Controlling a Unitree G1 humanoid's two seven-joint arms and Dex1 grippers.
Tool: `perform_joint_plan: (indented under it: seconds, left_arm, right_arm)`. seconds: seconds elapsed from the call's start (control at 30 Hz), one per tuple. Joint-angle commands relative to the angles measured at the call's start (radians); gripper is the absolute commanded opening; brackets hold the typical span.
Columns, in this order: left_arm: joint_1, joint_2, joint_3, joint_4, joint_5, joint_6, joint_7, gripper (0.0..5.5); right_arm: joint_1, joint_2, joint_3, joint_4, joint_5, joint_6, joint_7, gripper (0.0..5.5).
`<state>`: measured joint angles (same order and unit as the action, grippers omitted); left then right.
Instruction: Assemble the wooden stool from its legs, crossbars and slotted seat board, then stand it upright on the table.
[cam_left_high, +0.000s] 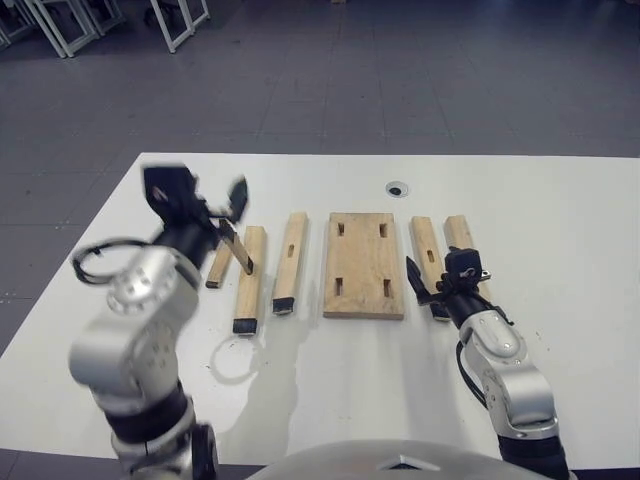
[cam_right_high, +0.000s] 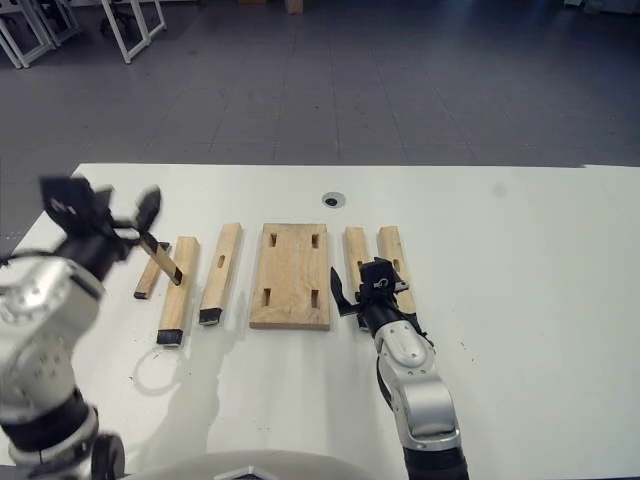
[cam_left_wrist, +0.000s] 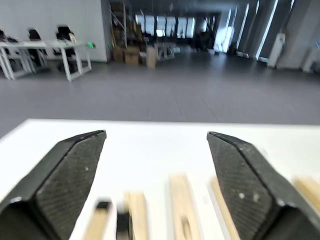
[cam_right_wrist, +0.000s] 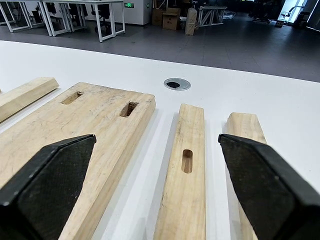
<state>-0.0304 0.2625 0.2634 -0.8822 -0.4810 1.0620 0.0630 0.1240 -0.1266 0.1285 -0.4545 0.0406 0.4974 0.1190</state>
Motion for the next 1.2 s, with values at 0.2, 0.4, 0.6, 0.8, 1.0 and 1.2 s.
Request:
perform_joint_plan:
  seconds: [0.2,0.4,0.6,0.8,1.0,1.2]
  left_arm:
    - [0.494,-0.087,-0.19,-0.054,0.167,-0.016,0.097,5.09]
    - [0.62,-0.088,-0.192,0.117,0.183,-0.05,0.033,5.09]
    - [0.59,-0.072,-0.178,0.349,0.221,-0.171,-0.027,5.09]
    - [0.461,-0.052,-0.186,0.524,0.236,-0.246,-0.086,4.9]
    - [0.398,-0.053,-0.188,0.574,0.229,-0.226,-0.106,3.99]
    - [0.409,-0.049,-0.206,0.599,0.252,-0.238,-0.104,3.15]
  right_arm:
    - [0.026,-0.026,0.004,-0.024,-0.001,0.015,0.024,4.52]
    - [0.014,-0.043,0.011,-0.028,-0.006,0.017,0.04,4.52]
    - [0.004,-0.049,0.01,-0.033,-0.008,0.026,0.043,4.52]
    - [-0.011,-0.059,0.005,-0.035,-0.003,0.04,0.051,4.52]
    - [-0.004,-0.047,0.013,-0.058,-0.001,0.064,0.043,4.52]
    - [-0.033,-0.038,-0.008,-0.073,0.003,0.091,0.029,4.52]
